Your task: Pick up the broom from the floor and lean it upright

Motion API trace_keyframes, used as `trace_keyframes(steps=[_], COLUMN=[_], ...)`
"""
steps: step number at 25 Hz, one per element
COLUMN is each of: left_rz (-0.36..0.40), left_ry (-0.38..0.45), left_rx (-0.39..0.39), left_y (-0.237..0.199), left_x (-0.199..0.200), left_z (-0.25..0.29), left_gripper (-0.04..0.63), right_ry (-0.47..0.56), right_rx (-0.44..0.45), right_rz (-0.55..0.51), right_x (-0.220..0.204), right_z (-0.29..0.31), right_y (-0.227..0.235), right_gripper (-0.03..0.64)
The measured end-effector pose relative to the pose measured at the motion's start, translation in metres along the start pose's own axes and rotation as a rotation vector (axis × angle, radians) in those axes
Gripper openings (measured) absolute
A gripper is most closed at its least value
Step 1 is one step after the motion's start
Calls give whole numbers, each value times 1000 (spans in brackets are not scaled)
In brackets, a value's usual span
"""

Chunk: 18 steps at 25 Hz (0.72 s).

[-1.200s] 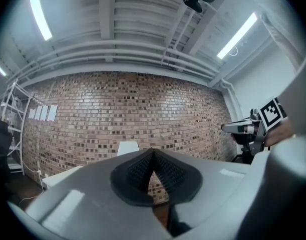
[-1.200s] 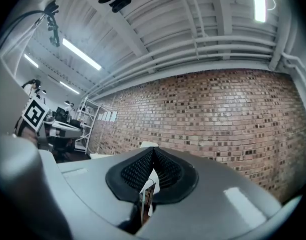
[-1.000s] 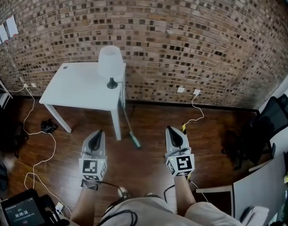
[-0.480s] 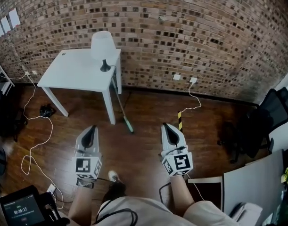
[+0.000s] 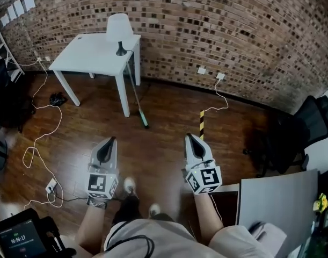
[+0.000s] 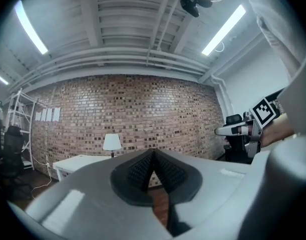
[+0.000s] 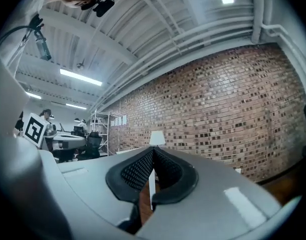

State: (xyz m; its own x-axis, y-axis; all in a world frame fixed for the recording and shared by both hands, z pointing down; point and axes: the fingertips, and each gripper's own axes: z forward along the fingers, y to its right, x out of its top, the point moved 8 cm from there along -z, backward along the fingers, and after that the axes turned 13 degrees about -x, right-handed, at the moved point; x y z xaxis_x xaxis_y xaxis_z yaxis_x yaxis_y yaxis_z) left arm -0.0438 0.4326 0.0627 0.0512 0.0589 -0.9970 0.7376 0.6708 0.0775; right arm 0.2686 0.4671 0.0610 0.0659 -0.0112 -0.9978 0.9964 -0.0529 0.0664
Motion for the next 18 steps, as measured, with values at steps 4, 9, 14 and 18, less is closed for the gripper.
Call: trace_keyframes(steps=[4,9,14,18], left_rz=[4,5,-4,-1], left_ry=[5,4,12,30], left_rx=[14,41,50,59], left_y=[9,7,-8,-22], left_x=[7,9,6,11], left_z=[-25,-51,-70,-83], left_gripper=[2,2,2,2], right_ry=[-1,6,13,32], right_rx=[-13,-12,-38,-6], right_rz=[-3,-112,-140,-170], right_x=[2,9,11,18], right_z=[-29,-56,-62,-62], right_y=[-3,-20,-37,-62], right_gripper=[12,12,12,12])
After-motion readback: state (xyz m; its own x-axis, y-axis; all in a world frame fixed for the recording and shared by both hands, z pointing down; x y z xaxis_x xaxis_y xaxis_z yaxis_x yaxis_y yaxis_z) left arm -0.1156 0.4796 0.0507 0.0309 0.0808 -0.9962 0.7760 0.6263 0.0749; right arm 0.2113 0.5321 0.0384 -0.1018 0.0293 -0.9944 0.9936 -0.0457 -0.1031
